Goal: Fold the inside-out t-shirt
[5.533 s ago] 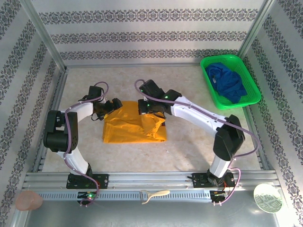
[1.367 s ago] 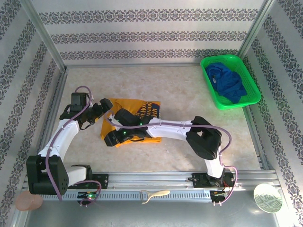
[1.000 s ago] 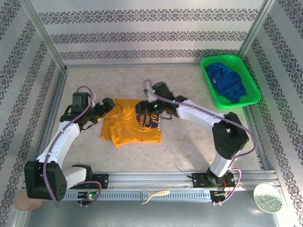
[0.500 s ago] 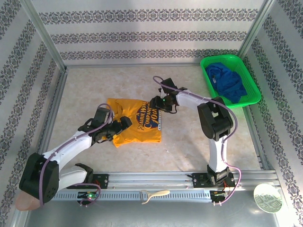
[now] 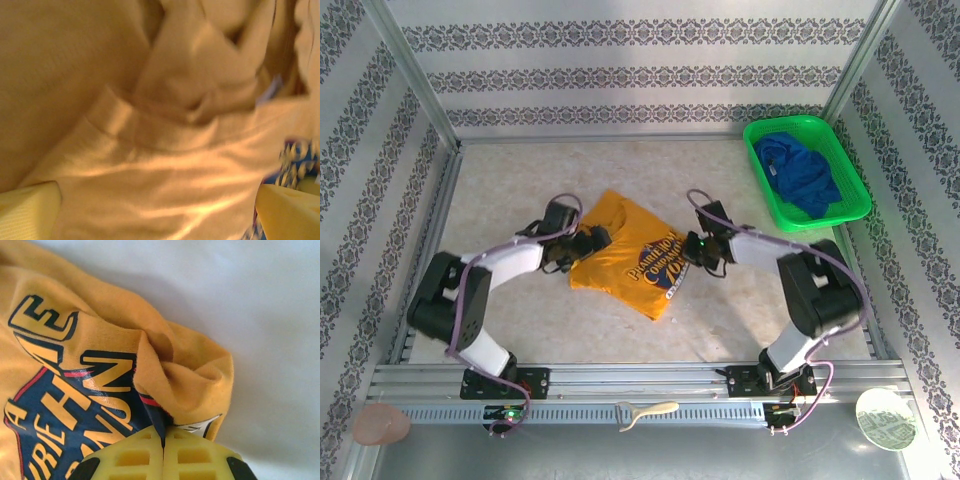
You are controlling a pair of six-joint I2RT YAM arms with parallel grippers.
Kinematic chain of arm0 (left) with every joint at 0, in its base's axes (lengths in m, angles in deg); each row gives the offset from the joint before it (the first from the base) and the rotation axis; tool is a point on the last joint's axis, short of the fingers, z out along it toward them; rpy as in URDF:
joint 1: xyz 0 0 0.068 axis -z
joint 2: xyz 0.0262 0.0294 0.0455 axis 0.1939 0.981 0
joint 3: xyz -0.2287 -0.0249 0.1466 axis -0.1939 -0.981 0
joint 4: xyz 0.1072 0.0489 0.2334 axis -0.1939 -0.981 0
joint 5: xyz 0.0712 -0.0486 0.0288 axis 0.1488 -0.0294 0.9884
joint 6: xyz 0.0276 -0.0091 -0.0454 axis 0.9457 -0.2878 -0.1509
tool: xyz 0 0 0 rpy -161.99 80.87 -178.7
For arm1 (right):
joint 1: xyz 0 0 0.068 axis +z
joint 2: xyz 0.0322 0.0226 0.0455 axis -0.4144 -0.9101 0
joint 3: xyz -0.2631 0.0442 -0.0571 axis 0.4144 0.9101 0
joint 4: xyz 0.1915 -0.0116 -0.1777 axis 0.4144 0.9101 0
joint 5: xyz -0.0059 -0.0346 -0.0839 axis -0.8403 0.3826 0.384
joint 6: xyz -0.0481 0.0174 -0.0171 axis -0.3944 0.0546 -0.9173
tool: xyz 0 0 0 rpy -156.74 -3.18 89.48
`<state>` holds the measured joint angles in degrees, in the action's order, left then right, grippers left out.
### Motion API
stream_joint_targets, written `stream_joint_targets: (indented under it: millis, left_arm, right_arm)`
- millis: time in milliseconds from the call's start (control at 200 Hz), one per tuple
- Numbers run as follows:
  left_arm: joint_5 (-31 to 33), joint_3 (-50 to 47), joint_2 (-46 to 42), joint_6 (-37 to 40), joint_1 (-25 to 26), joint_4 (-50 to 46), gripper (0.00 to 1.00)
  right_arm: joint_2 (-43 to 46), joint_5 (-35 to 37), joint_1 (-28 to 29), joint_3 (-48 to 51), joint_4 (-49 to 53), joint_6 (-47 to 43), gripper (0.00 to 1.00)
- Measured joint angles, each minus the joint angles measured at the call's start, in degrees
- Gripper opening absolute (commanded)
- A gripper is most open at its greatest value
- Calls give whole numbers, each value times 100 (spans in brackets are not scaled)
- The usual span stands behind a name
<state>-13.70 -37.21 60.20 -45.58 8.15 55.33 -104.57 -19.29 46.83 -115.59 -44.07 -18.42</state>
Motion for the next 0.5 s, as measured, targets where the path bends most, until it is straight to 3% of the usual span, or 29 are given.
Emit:
stream_joint_targets:
  millis: [60, 120, 205, 345, 500]
  left_arm:
    - [-70, 608, 518, 247, -22, -96, 100]
    - [-162, 1196, 992, 492, -35, -219, 99]
    - [-295, 2035, 1596, 844, -33, -444, 100]
    - [-483, 3032, 2103, 1318, -107, -914, 99]
    - [-612, 3432, 1777, 1526, -420, -1294, 99]
  right_arm:
    - [546, 223, 214, 684, -273, 391, 4]
    - [1082, 463, 636, 1250, -527, 879, 31]
    - [1729, 844, 1399, 1871, -734, 1456, 47]
    - [3010, 1486, 2391, 2184, -188, 2218, 54]
    - [4181, 2072, 2076, 1744, 708, 1930, 59]
